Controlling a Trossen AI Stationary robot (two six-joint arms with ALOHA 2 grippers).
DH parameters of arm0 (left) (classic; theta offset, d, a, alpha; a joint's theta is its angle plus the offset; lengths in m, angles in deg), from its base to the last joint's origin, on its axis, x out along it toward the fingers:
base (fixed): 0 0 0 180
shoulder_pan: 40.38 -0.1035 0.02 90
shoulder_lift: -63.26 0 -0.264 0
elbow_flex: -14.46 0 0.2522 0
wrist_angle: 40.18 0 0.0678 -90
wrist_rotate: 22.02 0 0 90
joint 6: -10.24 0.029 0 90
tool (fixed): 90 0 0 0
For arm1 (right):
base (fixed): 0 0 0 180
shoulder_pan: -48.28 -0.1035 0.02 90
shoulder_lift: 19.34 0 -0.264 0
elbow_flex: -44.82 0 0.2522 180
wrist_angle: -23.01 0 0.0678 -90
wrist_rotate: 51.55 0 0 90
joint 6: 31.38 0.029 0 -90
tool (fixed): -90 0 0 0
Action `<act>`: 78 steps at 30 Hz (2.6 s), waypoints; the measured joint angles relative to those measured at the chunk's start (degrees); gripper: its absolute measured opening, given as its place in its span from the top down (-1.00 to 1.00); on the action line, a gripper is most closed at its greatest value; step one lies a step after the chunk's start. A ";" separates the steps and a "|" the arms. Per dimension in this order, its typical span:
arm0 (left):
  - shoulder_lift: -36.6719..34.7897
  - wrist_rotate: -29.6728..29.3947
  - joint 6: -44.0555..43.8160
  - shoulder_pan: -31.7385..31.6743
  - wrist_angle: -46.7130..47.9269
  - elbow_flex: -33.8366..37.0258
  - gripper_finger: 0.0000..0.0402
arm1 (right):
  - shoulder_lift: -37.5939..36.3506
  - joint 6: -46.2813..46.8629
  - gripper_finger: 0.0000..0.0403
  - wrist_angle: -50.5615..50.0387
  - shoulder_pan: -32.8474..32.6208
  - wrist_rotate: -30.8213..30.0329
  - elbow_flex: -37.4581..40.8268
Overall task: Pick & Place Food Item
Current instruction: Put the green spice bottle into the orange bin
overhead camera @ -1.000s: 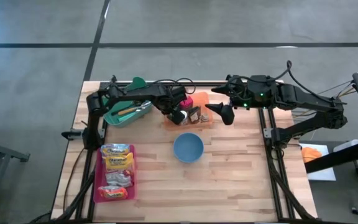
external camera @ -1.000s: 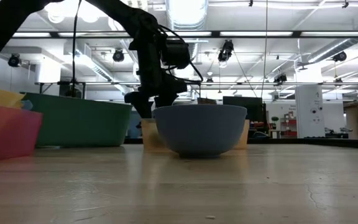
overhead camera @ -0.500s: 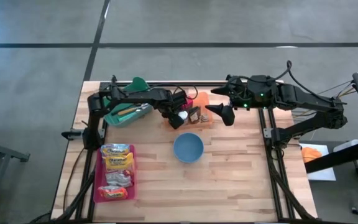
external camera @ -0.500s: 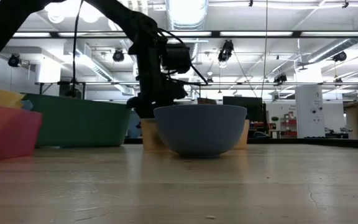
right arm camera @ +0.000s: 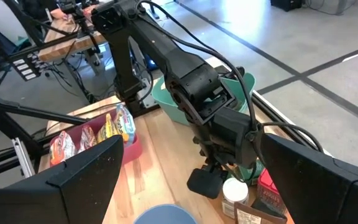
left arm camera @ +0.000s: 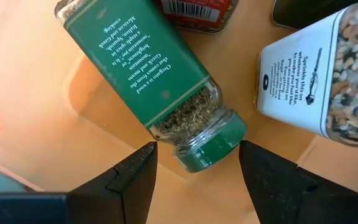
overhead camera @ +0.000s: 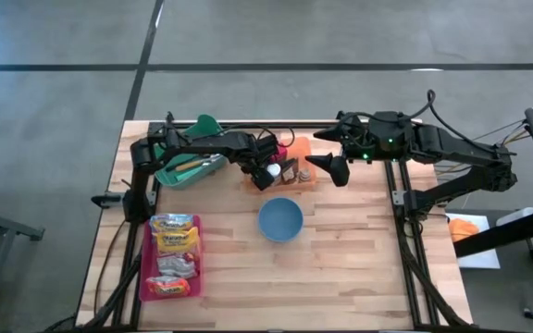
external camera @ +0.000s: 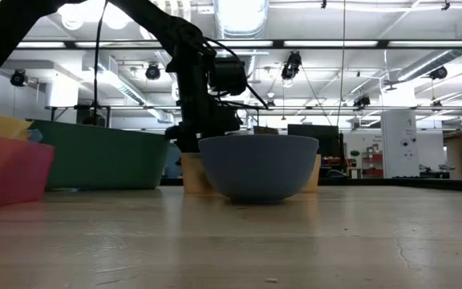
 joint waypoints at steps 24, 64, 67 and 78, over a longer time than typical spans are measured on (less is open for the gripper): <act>3.23 5.05 -1.86 0.17 0.87 -0.35 0.48 | -0.01 1.50 -0.86 0.55 -0.02 1.25 -0.01; 1.35 6.87 -15.56 -3.30 -0.06 -5.88 0.16 | -0.07 1.41 -0.86 -0.48 0.00 2.84 -0.01; 3.24 7.13 -17.17 -3.76 -0.55 -5.89 0.04 | -0.11 1.33 -0.86 -0.41 -0.02 2.84 -0.01; 4.92 7.55 -20.10 -3.85 -3.59 -6.49 -0.04 | -0.37 2.59 -0.86 0.23 0.00 5.55 -0.01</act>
